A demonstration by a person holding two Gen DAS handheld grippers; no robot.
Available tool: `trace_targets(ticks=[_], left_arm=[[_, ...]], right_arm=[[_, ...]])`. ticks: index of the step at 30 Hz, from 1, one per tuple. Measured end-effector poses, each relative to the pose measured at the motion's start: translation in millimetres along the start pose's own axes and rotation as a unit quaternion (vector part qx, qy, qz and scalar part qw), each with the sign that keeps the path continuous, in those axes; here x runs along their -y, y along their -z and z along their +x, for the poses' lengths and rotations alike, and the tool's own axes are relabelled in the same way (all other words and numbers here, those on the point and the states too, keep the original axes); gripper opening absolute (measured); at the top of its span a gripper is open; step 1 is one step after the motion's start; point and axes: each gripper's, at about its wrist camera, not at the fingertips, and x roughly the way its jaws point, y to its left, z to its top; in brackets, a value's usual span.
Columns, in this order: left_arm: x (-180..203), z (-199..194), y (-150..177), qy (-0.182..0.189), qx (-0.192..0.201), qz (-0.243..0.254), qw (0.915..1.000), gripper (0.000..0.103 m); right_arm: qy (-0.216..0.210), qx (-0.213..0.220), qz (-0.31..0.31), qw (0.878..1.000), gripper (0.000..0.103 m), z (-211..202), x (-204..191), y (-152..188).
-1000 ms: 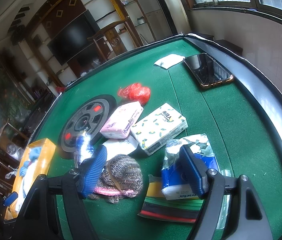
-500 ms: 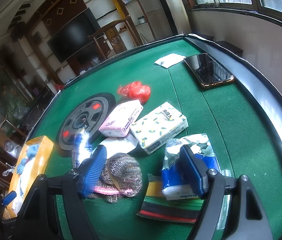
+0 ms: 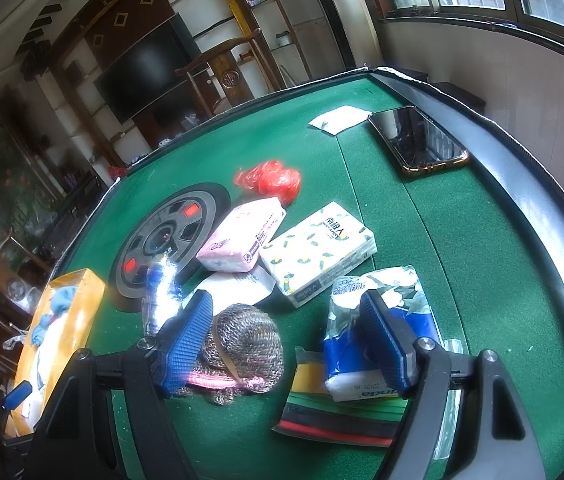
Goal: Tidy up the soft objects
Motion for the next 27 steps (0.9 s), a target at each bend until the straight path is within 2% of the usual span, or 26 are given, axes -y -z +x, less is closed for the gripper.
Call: trace_targets(ticks=[5,7,11,15,17,20,23,25,27], left_arm=[[2,0,-1,0.014,-0.003,-0.004,0.9999,0.075],[7,1,-5,0.049,-0.007,-0.007,0.9988,0.075],[23,15,-12,0.135,-0.044,-0.018,0.9897,0.075],[45,27,-14,0.170,-0.062,-0.006,0.9834,0.075],[52,34,-13,0.182,-0.074,-0.008,0.9805,0.075],[54,33,-13,0.180,-0.062,-0.012,0.9817,0.080],[58,34,-12,0.186,-0.057,-0.005,0.9810,0.090],[59,35,-13,0.200,-0.062,0.003,0.9779,0.103],[59,37,-14,0.211,-0.067,0.008,0.9752,0.103]], right_arm=[[0.000,0.000,-0.002,1.000,0.072,1,0,0],[-0.001,0.004,-0.001,1.000,0.072,-1,1,0],[-0.004,0.043,0.011,0.999,0.072,-22,2,-2],[-0.007,0.057,0.017,0.998,0.078,-39,-2,-12],[-0.001,0.045,0.011,0.999,0.078,-37,-6,-17],[-0.015,0.011,0.003,1.000,0.078,-24,-17,-23],[-0.030,-0.032,0.003,0.999,0.078,-1,-30,-26],[-0.020,-0.053,0.001,0.998,0.078,13,-35,-24],[-0.018,-0.075,0.007,0.997,0.078,28,-38,-21]])
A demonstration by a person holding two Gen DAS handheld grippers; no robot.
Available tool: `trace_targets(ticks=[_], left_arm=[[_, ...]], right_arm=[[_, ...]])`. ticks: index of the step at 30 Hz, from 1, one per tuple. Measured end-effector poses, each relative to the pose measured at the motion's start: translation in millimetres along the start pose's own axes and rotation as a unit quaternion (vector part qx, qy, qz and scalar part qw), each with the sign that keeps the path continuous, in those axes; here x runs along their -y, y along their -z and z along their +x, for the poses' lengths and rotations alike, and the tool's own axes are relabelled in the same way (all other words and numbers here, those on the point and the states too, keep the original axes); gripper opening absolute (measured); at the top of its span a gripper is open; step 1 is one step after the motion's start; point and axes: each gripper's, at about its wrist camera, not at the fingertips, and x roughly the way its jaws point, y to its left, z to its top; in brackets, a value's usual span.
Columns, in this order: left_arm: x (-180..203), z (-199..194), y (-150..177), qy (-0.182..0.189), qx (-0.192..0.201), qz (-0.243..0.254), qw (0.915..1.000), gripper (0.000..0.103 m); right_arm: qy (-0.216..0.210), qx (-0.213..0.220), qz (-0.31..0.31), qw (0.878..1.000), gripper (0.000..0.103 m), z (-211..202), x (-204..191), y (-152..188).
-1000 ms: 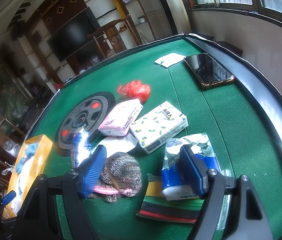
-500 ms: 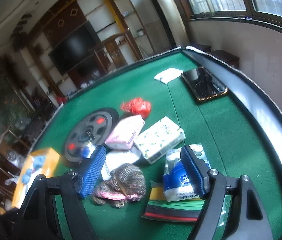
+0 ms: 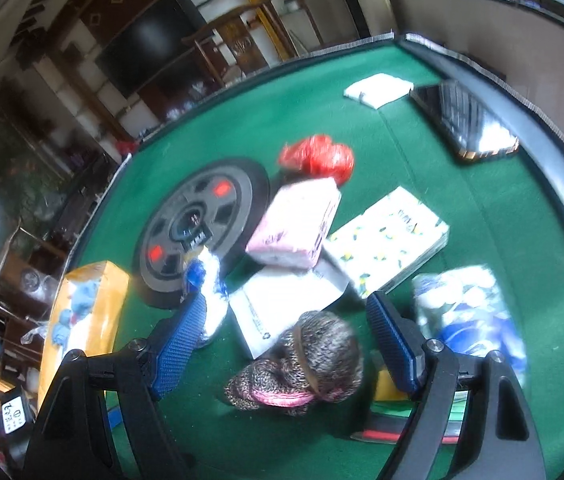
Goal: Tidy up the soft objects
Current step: 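Grasp the blue plastic-wrapped pack with the left tool while the right tool grasps the knitted glove, then lift both held items and carry them over the yellow box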
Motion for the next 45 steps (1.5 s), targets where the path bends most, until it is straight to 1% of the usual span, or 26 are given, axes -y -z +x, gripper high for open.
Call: trace_targets(ticks=[2,4,7,8,9,11,12,14,15,17,19,21,22,23,24,26,28,31,34,36,38,39,40,41,42,45], left_arm=[[1,0,0,-0.002,-0.002,0.006,1.0000,0.103],[5,1,0,-0.007,-0.007,0.018,0.9998,0.103],[5,0,2,-0.006,-0.008,0.023,0.9997,0.103],[5,-1,2,-0.006,-0.008,0.023,0.9997,0.103],[5,-1,2,-0.005,-0.008,0.024,0.9997,0.103],[3,-2,2,0.002,-0.007,0.024,0.9997,0.103],[-1,-5,3,0.016,-0.004,0.013,0.9998,0.103],[-13,-14,6,0.054,-0.004,-0.022,0.9983,0.103],[-20,-18,7,0.076,-0.006,-0.040,0.9963,0.103],[-34,-28,3,0.108,0.000,-0.073,0.9914,0.101],[-42,-32,-5,0.121,0.002,-0.096,0.9880,0.101],[-41,-33,-18,0.105,0.007,-0.097,0.9897,0.101],[-39,-32,-25,0.092,0.009,-0.094,0.9912,0.101],[-36,-30,-33,0.088,0.012,-0.095,0.9916,0.101],[-33,-27,-41,0.090,0.014,-0.098,0.9910,0.101],[-30,-17,-61,0.095,0.018,-0.110,0.9892,0.101],[-31,-1,-80,0.096,0.020,-0.123,0.9875,0.101],[-29,24,-101,0.090,0.016,-0.142,0.9856,0.101],[-27,48,-114,0.084,-0.002,-0.157,0.9840,0.101],[-18,52,-122,0.062,0.007,-0.135,0.9889,0.101],[-6,56,-125,0.053,0.002,-0.098,0.9938,0.090],[-3,56,-126,0.040,0.008,-0.084,0.9956,0.073],[1,55,-125,0.036,0.013,-0.065,0.9972,0.051],[4,55,-125,0.039,0.012,-0.053,0.9978,0.051],[4,54,-125,0.041,0.011,-0.051,0.9978,0.051],[-3,46,-120,0.044,0.022,-0.057,0.9972,0.051]], right_arm=[[-0.016,-0.029,0.015,0.999,0.079,13,2,5],[-0.033,-0.038,0.008,0.999,0.079,11,-2,11],[-0.139,-0.077,0.000,0.987,0.079,-2,-10,22],[-0.155,-0.080,-0.002,0.985,0.079,-8,-12,26],[-0.146,-0.074,-0.008,0.986,0.079,-12,-13,29],[-0.107,-0.055,-0.031,0.992,0.079,-18,-18,33],[-0.088,-0.048,-0.044,0.994,0.079,-18,-20,35],[-0.070,-0.049,-0.054,0.995,0.079,-11,-21,41],[-0.054,-0.047,-0.061,0.996,0.079,-9,-22,43],[-0.025,-0.050,-0.087,0.995,0.079,-1,-28,49],[0.001,-0.049,-0.109,0.993,0.079,9,-31,56],[0.010,-0.053,-0.118,0.992,0.078,19,-35,62],[0.014,-0.043,-0.124,0.991,0.076,19,-37,62],[0.016,-0.041,-0.128,0.991,0.065,18,-37,62],[0.014,-0.038,-0.127,0.991,0.061,18,-35,63],[-0.002,-0.035,-0.116,0.993,0.061,14,-27,61],[-0.008,-0.032,-0.107,0.994,0.061,12,-25,63],[-0.006,-0.032,-0.113,0.993,0.061,12,-28,64],[0.002,-0.031,-0.122,0.992,0.061,13,-31,65],[-0.002,-0.032,-0.118,0.992,0.061,13,-30,65],[-0.010,-0.034,-0.110,0.993,0.061,13,-28,63],[-0.012,-0.034,-0.107,0.994,0.061,13,-27,63],[-0.014,-0.034,-0.105,0.994,0.061,12,-26,63],[-0.015,-0.034,-0.105,0.994,0.061,13,-26,63],[-0.013,-0.034,-0.106,0.994,0.061,13,-26,63],[-0.008,-0.032,-0.111,0.993,0.061,14,-27,64]])
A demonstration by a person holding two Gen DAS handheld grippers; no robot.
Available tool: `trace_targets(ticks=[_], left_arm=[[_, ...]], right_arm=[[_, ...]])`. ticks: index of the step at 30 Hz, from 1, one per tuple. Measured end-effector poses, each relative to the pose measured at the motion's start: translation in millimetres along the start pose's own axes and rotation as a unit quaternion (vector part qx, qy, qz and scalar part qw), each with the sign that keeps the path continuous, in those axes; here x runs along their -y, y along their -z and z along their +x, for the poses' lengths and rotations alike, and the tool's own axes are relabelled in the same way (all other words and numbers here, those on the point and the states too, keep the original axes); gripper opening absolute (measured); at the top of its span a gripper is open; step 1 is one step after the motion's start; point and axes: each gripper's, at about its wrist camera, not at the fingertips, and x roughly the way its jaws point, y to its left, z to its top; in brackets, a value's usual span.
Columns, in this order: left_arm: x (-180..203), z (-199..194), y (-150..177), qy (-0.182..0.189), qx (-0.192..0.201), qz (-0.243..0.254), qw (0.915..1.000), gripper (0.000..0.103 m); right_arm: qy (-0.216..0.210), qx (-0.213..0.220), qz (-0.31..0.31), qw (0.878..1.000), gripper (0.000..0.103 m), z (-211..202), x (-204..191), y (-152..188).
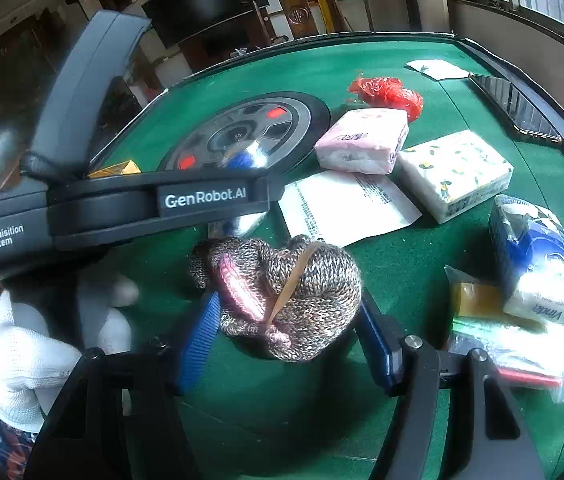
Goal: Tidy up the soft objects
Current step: 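Lift both held items and carry them over the yellow box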
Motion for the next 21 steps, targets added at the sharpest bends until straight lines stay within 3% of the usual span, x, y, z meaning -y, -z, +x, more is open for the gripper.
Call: trace_targets(ticks=[4,12,17,21], left_arm=[[-11,-30,7,0.016,0.025,-0.012,0.9995,0.051],[-30,-99,38,0.003,0.078,0.000,0.9970,0.051],[-80,-146,72,-0.001,0.101,-0.034,0.9943,0.052],[-141,-178,99,-0.053,0.115,-0.071,0.9894,0.052]], right_arm=[[0.001,0.004,0.001,1.000,0.061,-1,0,0],[0.001,0.011,0.002,1.000,0.061,-5,-3,6],[0.005,0.016,0.001,1.000,0.061,-6,-5,8],[0.007,0.018,0.002,1.000,0.061,-8,-6,10]])
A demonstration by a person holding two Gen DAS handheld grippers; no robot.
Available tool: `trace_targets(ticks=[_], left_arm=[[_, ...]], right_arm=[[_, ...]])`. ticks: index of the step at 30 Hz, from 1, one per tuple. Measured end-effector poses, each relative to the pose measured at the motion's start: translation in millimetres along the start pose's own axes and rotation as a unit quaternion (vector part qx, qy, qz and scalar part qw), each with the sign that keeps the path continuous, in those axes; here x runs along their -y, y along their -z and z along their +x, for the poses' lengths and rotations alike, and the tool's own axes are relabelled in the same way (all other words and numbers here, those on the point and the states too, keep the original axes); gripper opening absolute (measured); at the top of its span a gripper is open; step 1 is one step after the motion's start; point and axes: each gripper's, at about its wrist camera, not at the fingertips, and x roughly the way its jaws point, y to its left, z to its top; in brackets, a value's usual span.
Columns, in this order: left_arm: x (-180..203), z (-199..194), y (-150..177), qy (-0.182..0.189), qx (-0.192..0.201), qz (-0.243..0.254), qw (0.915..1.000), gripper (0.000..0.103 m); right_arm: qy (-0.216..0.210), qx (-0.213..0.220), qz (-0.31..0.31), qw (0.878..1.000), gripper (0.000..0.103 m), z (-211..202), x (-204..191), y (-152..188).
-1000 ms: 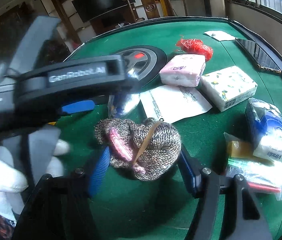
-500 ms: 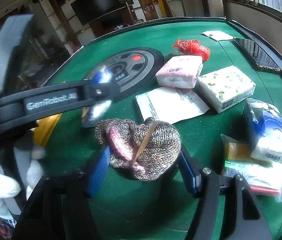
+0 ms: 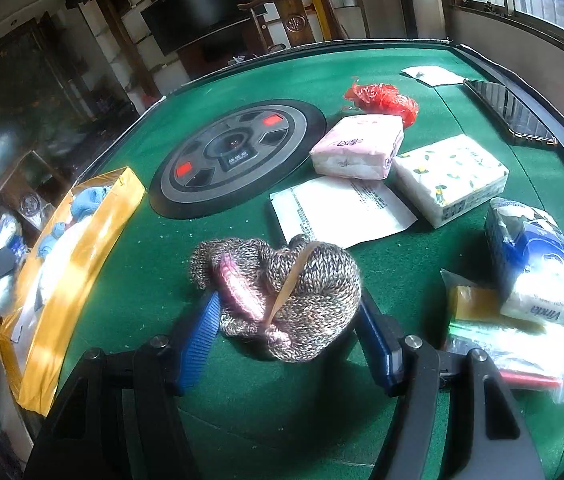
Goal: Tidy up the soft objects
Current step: 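Lift both held items and carry them over the yellow box, then open the left tool over the box while the right tool drops the knitted glove there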
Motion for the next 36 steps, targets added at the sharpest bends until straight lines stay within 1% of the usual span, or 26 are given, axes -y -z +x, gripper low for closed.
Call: trace_targets(ticks=[1,3,6,8,11,13,15,17,19,22,23,26,28,32,34,36], left_arm=[[-18,-4,3,-0.019,0.000,-0.009,0.9998,0.052],[-53,-7,10,-0.046,-0.011,-0.029,0.9985,0.052],[-87,-4,18,-0.085,-0.023,-0.043,0.9952,0.052],[-101,4,23,-0.103,-0.032,-0.048,0.9930,0.052],[-115,22,26,-0.128,-0.047,-0.053,0.9893,0.053],[-120,33,26,-0.133,-0.055,-0.059,0.9878,0.054],[-124,37,26,-0.122,-0.060,-0.066,0.9885,0.054],[-125,35,26,-0.117,-0.054,-0.067,0.9894,0.057],[-125,31,27,-0.121,-0.045,-0.062,0.9897,0.061],[-124,18,26,-0.119,-0.035,-0.064,0.9901,0.061],[-126,13,26,-0.118,-0.030,-0.069,0.9902,0.061],[-129,-4,25,-0.122,-0.012,-0.079,0.9893,0.062],[-133,-13,24,-0.135,0.000,-0.083,0.9873,0.067],[-137,-29,27,-0.156,0.023,-0.089,0.9835,0.072],[-136,-34,28,-0.165,0.031,-0.088,0.9818,0.073],[-137,-37,30,-0.175,0.037,-0.086,0.9802,0.073]], right_arm=[[0.001,0.000,0.000,1.000,0.061,0,0,0],[0.007,0.000,-0.003,1.000,0.060,-1,-2,0],[0.025,0.004,-0.020,0.999,0.060,-8,-12,0],[0.013,0.006,-0.023,1.000,0.060,-16,-22,0],[-0.017,0.008,-0.036,0.999,0.061,-28,-50,-1],[-0.030,0.005,-0.059,0.998,0.061,-31,-76,-2],[-0.046,-0.001,-0.084,0.995,0.061,-32,-106,-2],[-0.063,-0.007,-0.104,0.993,0.061,-30,-133,-1],[-0.082,-0.016,-0.125,0.989,0.061,-26,-159,1],[-0.119,-0.045,-0.157,0.979,0.061,-11,-201,8],[-0.123,-0.052,-0.170,0.976,0.061,-5,-215,11],[-0.124,-0.078,-0.214,0.966,0.061,18,-254,26],[-0.116,-0.091,-0.241,0.959,0.061,30,-273,36],[-0.093,-0.115,-0.295,0.944,0.061,57,-310,54],[-0.081,-0.121,-0.309,0.940,0.061,68,-320,58],[-0.065,-0.114,-0.316,0.940,0.063,77,-327,59]])
